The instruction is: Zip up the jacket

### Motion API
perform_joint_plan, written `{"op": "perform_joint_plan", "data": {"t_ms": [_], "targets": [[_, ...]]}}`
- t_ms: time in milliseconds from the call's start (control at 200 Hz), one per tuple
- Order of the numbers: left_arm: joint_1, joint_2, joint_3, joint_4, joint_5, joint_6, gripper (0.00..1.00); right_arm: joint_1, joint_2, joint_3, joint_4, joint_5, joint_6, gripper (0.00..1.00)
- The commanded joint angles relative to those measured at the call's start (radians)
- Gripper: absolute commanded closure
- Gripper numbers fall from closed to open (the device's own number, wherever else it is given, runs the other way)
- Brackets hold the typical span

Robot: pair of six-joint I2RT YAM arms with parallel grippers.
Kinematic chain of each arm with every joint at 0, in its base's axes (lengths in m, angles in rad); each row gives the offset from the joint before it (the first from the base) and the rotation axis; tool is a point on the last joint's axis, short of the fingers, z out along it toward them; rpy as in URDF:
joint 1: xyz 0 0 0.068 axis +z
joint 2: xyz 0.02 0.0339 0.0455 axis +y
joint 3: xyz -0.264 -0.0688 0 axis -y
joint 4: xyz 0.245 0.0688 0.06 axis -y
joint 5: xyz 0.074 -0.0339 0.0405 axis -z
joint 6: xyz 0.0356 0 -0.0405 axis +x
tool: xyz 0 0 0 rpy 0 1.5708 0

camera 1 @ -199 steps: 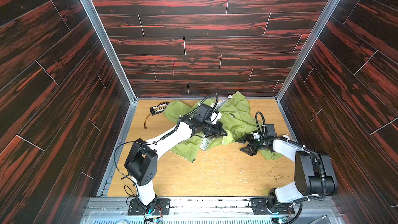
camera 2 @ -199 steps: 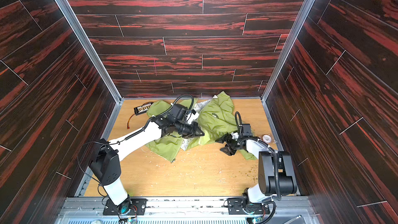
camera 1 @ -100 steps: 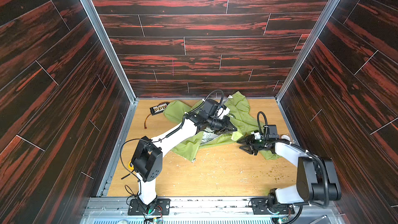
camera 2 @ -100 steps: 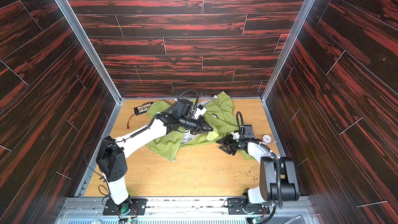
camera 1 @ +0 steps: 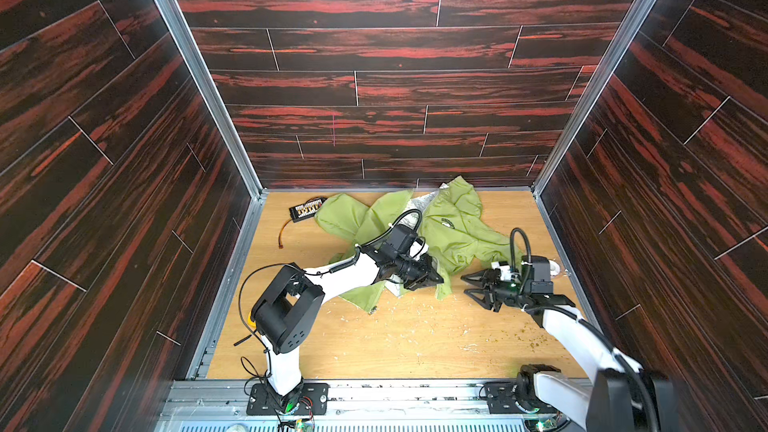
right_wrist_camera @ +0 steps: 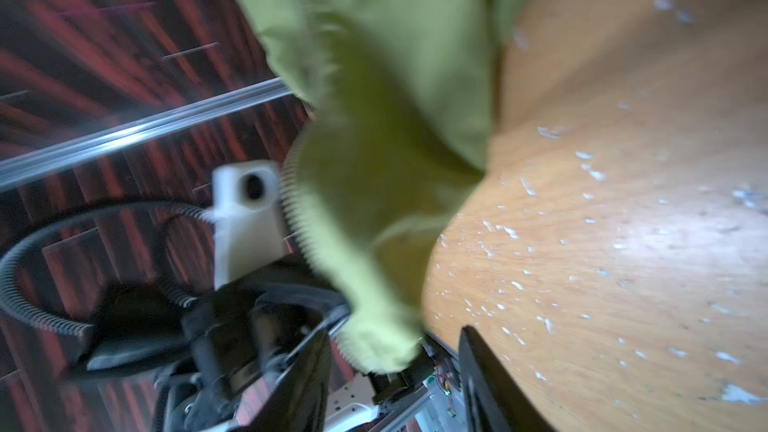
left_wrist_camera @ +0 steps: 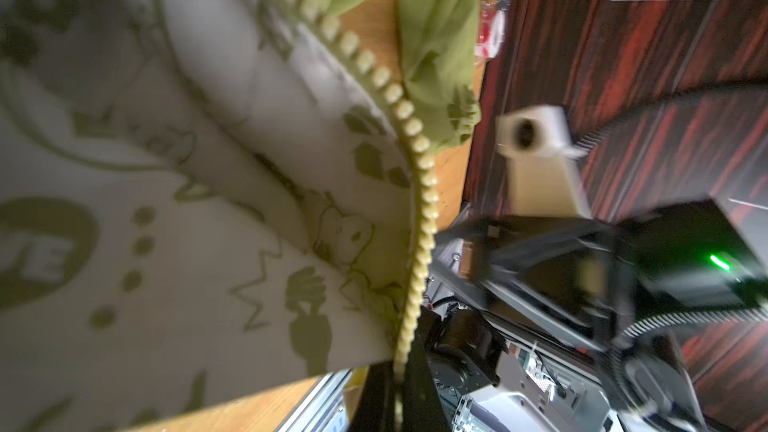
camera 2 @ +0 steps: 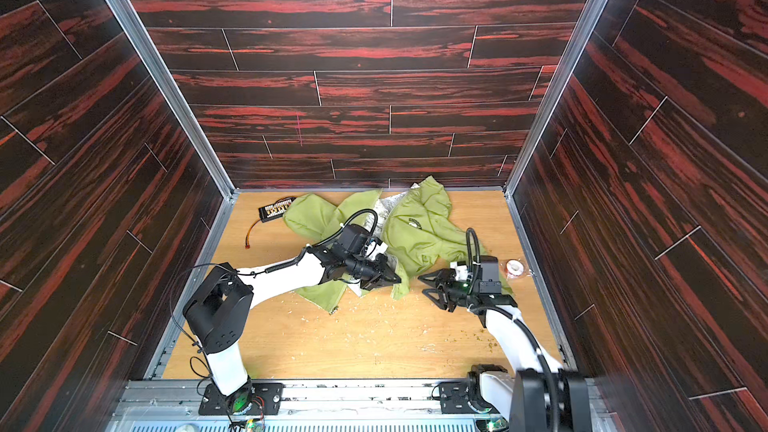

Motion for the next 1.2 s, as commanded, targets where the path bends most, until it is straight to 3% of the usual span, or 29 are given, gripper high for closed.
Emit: {"op": "perform_joint_plan", "data": {"t_ms": [0,35,55,75,220,381,441,491,596,711,877,982,1057,1117,1197], "targets": [[-0.001,-0.069,-0.036,0.159,-0.024,-0.084,1.00,0.015,-0.105,0.060,-0.127,0.109,-0.027,0.28],[-0.001,-0.070,-0.047,0.180,-0.024,-0.100,1.00,0.025,-0.122,0.075,-0.151,0.144,-0.053,0.20],[-0.001,-0.071,-0.052,0.192,-0.023,-0.106,1.00,0.026,-0.122,0.080,-0.152,0.145,-0.072,0.06],[0.000,-0.067,-0.054,0.203,-0.023,-0.114,1.00,0.025,-0.115,0.082,-0.141,0.133,-0.085,0.02],[0.000,-0.041,-0.046,0.256,-0.015,-0.146,1.00,0.025,0.000,0.065,-0.061,0.051,-0.101,0.01],[0.009,-0.021,-0.022,0.270,-0.018,-0.146,1.00,0.040,0.018,-0.049,0.239,-0.013,0.098,0.01],[0.011,-0.023,-0.031,0.266,-0.029,-0.142,1.00,0.056,-0.017,-0.040,0.230,0.021,0.092,0.01],[0.012,-0.022,-0.038,0.248,-0.037,-0.131,1.00,0.066,-0.027,-0.004,0.174,0.039,0.056,0.04],[0.012,0.010,-0.075,0.255,-0.015,-0.155,1.00,0.068,-0.004,0.077,0.061,0.044,-0.011,0.21],[0.011,0.020,-0.184,0.383,0.011,-0.248,1.00,0.078,0.058,0.186,-0.065,0.054,-0.086,0.34],[0.009,0.048,-0.304,0.516,0.020,-0.353,1.00,0.147,0.125,0.357,-0.160,0.119,-0.153,0.37],[0.009,0.100,-0.353,0.696,0.019,-0.461,0.90,0.210,0.195,0.454,-0.183,0.147,-0.170,0.38],[0.009,0.088,-0.367,0.740,0.002,-0.487,0.72,0.252,0.242,0.518,-0.195,0.164,-0.179,0.39],[0.013,0.031,-0.361,0.617,-0.015,-0.415,0.57,0.284,0.279,0.570,-0.205,0.177,-0.186,0.39],[0.016,-0.076,-0.323,0.328,-0.051,-0.247,0.43,0.320,0.323,0.632,-0.212,0.191,-0.192,0.39]]}}
